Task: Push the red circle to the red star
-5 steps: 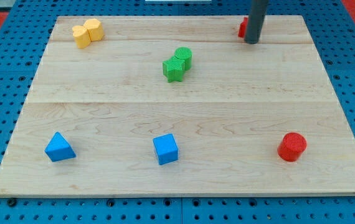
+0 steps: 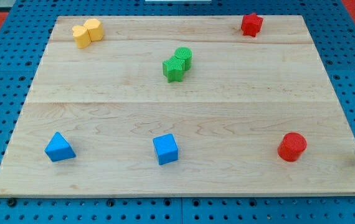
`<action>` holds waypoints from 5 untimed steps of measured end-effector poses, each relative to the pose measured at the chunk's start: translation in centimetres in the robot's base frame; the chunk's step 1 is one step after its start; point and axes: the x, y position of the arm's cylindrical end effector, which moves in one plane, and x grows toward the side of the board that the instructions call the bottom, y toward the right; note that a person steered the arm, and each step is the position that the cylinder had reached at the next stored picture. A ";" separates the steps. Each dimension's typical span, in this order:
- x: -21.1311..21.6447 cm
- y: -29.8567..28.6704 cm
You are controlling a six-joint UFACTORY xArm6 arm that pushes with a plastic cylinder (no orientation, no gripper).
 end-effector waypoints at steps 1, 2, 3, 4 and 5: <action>0.1 -4.8; -1.4 -11.0; -5.5 -14.0; -8.0 -14.8; -3.6 -16.1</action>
